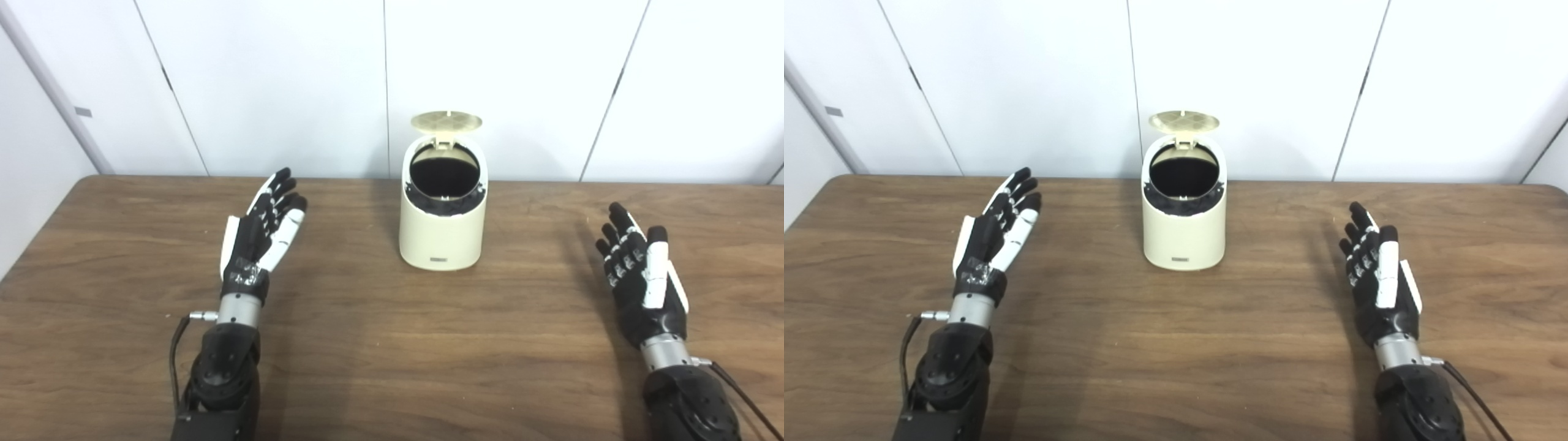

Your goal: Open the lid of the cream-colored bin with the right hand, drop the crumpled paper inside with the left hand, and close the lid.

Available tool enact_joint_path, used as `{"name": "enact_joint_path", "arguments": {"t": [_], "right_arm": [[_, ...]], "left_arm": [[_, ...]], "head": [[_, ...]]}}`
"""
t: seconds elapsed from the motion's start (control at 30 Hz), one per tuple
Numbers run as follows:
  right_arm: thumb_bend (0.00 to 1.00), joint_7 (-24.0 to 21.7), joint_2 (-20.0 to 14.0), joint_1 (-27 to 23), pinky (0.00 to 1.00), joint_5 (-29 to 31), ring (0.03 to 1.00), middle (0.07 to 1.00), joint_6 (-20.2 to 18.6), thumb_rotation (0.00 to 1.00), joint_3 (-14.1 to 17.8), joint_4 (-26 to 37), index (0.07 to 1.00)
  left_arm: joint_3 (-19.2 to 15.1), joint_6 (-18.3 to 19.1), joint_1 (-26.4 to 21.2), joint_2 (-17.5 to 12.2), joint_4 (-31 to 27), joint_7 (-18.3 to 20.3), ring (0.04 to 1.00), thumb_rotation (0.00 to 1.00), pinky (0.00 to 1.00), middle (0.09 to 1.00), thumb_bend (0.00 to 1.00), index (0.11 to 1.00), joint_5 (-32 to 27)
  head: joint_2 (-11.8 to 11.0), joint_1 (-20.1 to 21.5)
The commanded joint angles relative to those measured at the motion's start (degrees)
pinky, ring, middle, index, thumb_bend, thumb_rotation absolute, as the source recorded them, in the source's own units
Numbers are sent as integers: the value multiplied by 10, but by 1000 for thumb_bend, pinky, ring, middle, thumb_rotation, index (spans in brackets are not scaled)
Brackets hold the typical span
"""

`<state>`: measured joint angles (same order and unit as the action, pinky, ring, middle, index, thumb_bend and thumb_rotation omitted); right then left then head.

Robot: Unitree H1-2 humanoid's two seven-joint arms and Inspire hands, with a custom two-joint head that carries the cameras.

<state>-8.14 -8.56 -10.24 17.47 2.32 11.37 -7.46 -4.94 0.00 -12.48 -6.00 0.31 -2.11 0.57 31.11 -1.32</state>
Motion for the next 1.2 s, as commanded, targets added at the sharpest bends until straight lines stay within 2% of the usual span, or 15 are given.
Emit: {"name": "enact_joint_path", "arguments": {"t": [0.0, 0.17, 0.43, 0.53, 0.73, 0.87, 1.0, 1.17], "right_arm": [[582, -11, -10, 9, 1000, 3, 1000, 1000, 20, 1000, 3, 11, 926], [569, -12, -13, 17, 1000, 9, 989, 995, 17, 1000, 7, 24, 930], [563, -11, -17, 27, 1000, 7, 990, 997, 7, 1000, 6, 48, 934], [562, -12, -17, 30, 1000, 6, 998, 1000, 10, 1000, 6, 48, 942], [563, -8, -16, 37, 1000, -3, 1000, 1000, 5, 1000, 2, 64, 961], [560, -10, -18, 41, 1000, -6, 1000, 1000, 10, 1000, -1, 66, 975], [580, -7, -17, 43, 1000, -9, 1000, 1000, 10, 998, 0, 70, 971], [584, -9, -17, 44, 1000, -6, 1000, 1000, 9, 1000, 0, 73, 971]], "left_arm": [[-5, -16, -14, 3, -17, 2, 901, 697, 916, 922, 512, 940, -16], [-18, -11, -6, 14, -18, 6, 931, 687, 954, 957, 485, 967, -51], [-26, -7, 20, 16, -35, 9, 996, 845, 1000, 1000, 480, 1000, -67], [-29, -15, 33, 14, -38, 7, 1000, 886, 1000, 1000, 480, 1000, -63], [-35, -29, 53, 9, -31, 10, 1000, 883, 1000, 1000, 419, 1000, -61], [-36, -39, 64, 7, -27, 14, 1000, 928, 1000, 1000, 392, 1000, -66], [-35, -32, 76, 5, -36, 19, 1000, 992, 1000, 1000, 378, 1000, -73], [-40, -24, 85, 8, -43, 21, 1000, 999, 1000, 1000, 389, 1000, -84]], "head": [[2, -2], [6, -6], [12, -6], [14, -5], [25, 1], [26, 0], [29, 0], [31, 2]]}}
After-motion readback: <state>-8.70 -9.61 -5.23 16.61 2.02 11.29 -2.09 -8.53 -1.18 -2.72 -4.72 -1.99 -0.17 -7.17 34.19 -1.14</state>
